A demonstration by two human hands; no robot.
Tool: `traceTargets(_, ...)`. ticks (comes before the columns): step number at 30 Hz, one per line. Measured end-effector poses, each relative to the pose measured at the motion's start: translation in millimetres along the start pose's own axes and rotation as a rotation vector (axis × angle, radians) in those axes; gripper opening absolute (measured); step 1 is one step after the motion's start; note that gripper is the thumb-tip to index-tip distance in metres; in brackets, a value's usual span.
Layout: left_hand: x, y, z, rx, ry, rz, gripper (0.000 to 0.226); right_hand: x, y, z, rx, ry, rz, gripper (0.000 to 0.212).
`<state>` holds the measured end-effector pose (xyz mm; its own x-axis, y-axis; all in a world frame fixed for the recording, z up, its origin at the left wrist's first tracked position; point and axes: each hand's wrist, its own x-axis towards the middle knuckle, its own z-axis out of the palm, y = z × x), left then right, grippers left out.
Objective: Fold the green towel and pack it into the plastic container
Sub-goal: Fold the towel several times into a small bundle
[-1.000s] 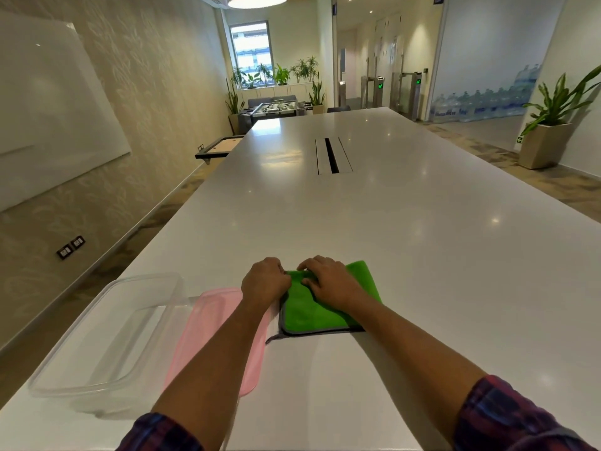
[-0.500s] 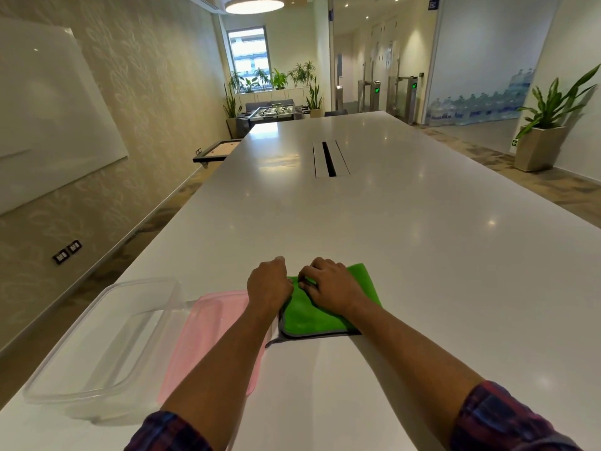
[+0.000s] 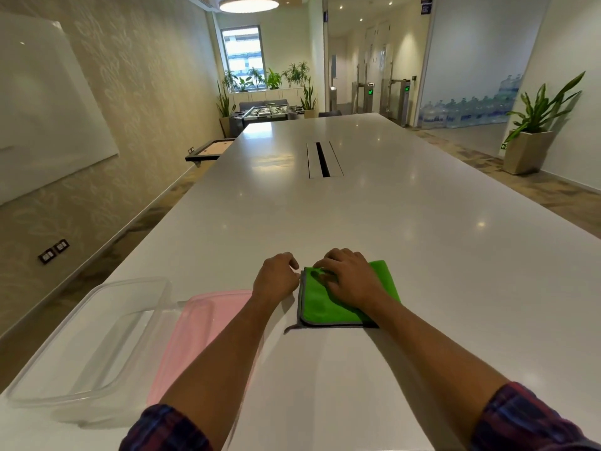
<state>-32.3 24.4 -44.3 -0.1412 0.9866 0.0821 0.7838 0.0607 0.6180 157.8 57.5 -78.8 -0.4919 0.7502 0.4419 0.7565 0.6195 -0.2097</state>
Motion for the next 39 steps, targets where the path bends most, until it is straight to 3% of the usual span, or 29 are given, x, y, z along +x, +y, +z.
traceTargets(4,2,0,-4,0.001,-0.071,-0.022,0.023,3,-16,0,0.066,-0.16,-0.096,0.042)
traceTargets(9,-2,13,-3,0.134,-0.067,0.01,0.024,-2,-25,16,0.0,-0.323,-0.062,0.056)
traceTargets(13,-11,28,12,0.169,0.067,0.126,0.035,-1,-24,10,0.095,-0.281,-0.014,0.05)
traceTargets(17,-16,43,35,0.034,0.126,0.294,0.033,3,-10,-3,0.052,-0.06,0.128,0.035)
traceTargets(20,-17,39,53,0.239,0.019,0.424,0.048,1,8,-6,-0.125,-0.243,0.214,0.052)
traceTargets(22,-16,28,65,0.42,-0.091,0.336,0.057,-6,22,-3,-0.192,-0.369,0.246,0.056)
traceTargets(24,-16,19,72,0.451,-0.153,0.228,0.066,-13,36,-2,-0.17,-0.399,0.288,0.058)
traceTargets(34,-7,4,71,0.397,-0.218,0.235,0.075,-20,57,1,-0.045,-0.311,0.352,0.057)
traceTargets(39,-3,5,71,0.387,-0.253,0.229,0.07,-25,51,-12,-0.125,-0.094,0.514,0.061)
